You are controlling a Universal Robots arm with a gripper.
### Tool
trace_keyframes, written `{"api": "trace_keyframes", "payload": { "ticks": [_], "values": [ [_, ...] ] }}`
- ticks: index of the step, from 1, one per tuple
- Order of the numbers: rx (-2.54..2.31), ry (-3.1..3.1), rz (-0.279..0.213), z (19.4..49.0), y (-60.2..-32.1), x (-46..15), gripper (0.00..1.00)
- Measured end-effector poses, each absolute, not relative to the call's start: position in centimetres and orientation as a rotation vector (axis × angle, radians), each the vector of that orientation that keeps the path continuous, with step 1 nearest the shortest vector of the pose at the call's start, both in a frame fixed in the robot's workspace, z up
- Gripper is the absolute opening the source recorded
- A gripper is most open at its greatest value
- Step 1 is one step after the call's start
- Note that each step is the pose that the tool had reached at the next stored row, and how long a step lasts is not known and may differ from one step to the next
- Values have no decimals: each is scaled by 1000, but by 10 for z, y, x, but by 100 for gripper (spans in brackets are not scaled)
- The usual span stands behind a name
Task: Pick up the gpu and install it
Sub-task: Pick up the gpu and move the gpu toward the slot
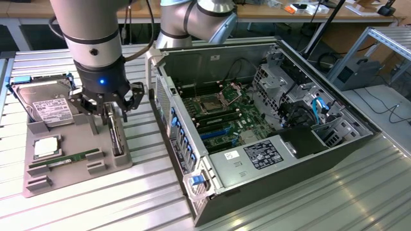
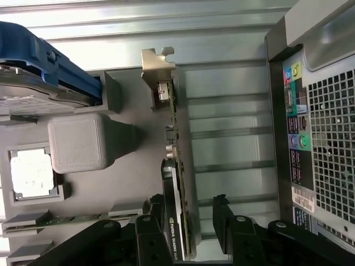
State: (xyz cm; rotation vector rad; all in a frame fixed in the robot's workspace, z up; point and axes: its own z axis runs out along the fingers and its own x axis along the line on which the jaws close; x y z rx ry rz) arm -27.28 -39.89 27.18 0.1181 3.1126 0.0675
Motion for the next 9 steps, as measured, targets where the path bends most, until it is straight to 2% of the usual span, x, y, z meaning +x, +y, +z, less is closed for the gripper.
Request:
{"api": "trace_keyframes", "payload": {
  "ticks": [9],
  "values": [
    [118,3113,68,255,-399,-280,48]
  ]
}}
